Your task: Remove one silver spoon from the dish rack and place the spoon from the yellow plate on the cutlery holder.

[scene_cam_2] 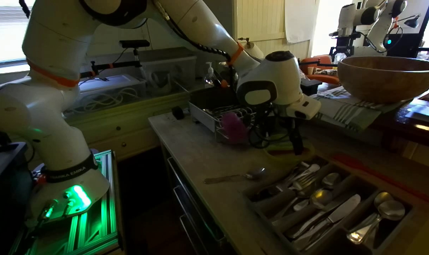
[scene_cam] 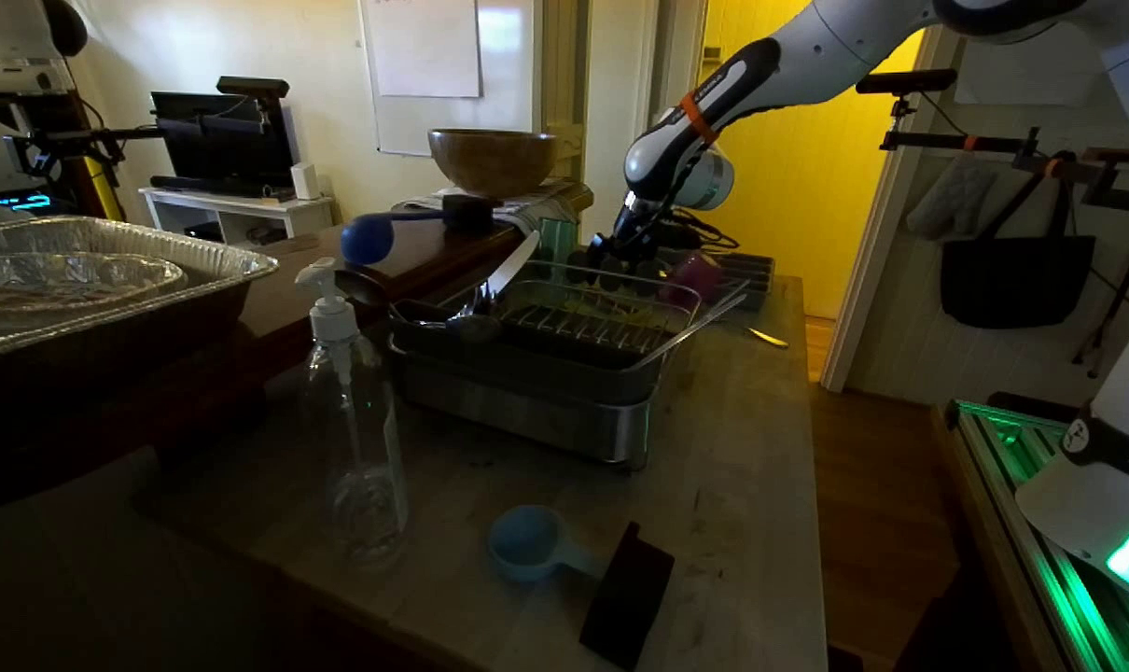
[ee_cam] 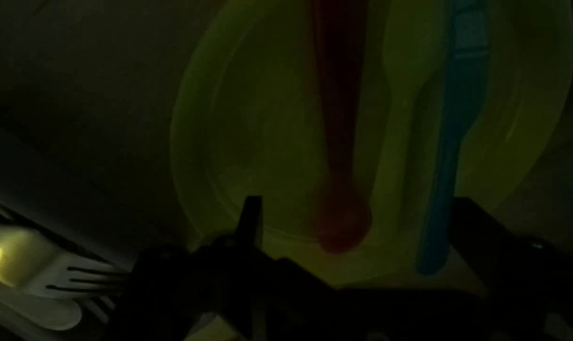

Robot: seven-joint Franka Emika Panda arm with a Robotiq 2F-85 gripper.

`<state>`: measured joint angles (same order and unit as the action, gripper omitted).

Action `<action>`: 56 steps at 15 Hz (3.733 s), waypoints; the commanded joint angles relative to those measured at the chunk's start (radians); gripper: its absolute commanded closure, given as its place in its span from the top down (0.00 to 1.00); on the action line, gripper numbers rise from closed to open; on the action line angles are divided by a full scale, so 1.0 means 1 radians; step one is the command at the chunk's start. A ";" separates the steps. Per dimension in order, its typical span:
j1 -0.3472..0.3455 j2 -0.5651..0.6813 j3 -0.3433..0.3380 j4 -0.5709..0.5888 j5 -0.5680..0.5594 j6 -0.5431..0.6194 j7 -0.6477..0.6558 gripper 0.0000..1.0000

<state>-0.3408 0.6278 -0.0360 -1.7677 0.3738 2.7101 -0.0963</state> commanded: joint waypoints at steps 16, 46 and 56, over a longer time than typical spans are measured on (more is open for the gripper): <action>0.027 0.048 -0.046 0.045 -0.141 -0.089 0.030 0.97; 0.030 0.011 -0.040 0.034 -0.142 -0.095 0.018 0.03; 0.022 -0.075 -0.041 0.005 -0.138 -0.144 0.008 0.03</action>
<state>-0.3147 0.5834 -0.0807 -1.7343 0.2395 2.6034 -0.0915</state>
